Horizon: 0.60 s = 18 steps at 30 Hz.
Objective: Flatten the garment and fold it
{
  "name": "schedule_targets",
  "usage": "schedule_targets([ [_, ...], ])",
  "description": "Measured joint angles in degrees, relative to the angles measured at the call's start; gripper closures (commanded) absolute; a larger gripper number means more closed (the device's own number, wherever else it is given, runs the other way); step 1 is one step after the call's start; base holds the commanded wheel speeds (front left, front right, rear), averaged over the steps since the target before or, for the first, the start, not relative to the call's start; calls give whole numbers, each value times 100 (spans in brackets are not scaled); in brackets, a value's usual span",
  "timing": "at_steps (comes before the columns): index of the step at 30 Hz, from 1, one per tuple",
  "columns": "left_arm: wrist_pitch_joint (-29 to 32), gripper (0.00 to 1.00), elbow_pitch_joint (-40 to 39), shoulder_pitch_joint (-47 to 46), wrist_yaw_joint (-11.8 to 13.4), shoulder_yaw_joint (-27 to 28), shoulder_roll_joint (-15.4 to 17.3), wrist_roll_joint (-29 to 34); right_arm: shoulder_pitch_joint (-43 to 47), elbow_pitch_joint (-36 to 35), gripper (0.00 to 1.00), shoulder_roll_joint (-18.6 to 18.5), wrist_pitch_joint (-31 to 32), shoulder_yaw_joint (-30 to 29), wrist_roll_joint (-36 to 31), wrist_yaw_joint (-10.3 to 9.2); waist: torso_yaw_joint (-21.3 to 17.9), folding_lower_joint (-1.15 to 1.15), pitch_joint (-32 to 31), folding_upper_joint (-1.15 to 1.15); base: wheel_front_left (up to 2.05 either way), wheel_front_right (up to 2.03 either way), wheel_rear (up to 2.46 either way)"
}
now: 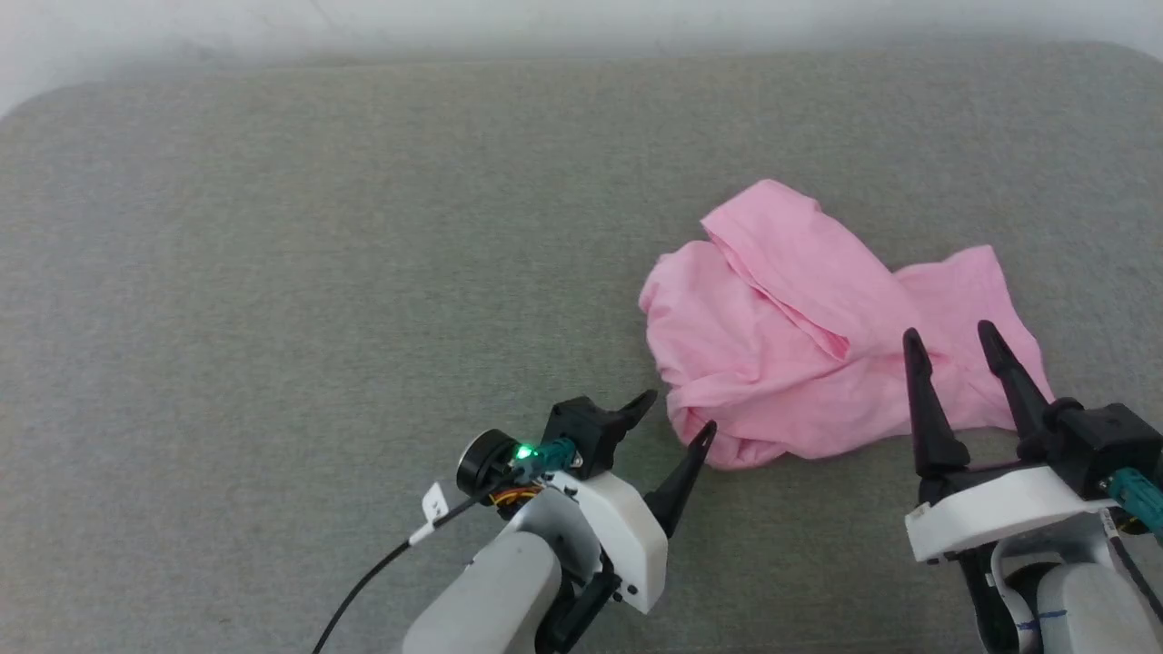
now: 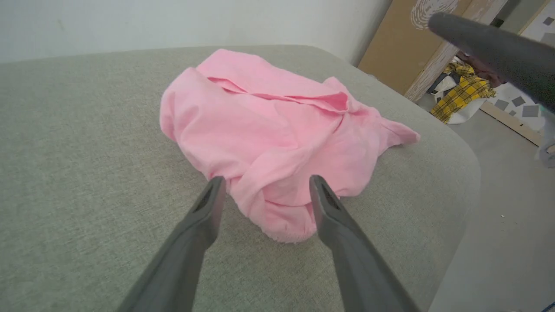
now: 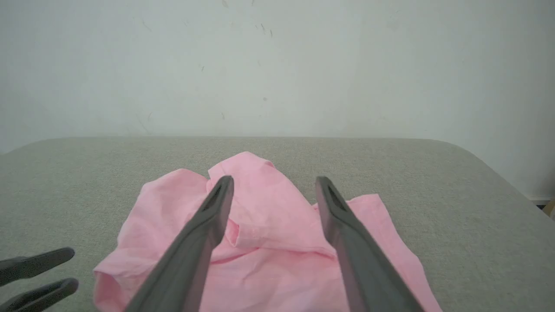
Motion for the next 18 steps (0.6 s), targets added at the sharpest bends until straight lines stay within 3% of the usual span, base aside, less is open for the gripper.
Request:
schedule_targets([
  [8, 869, 0, 548, -449, 413, -270, 1, -621, -107, 196, 0, -3, -148, 156, 212, 1, -444, 0, 218, 0, 0, 0, 0],
  [9, 922, 30, 601, -476, 461, -287, 0, -621, -115, 219, 0, -4, -158, 154, 218, 0, -483, 0, 242, 0, 0, 0, 0],
  [10, 924, 100, 637, -492, 517, -276, 1, -621, -123, 248, 0, -4, -172, 154, 235, 1, -513, 0, 262, 0, 0, 0, 0],
  [18, 303, 100, 315, -464, 1090, 304, 205, -727, -138, 327, 0, -8, -202, 98, 261, 0, -367, 0, 276, 0, 0, 0, 0],
])
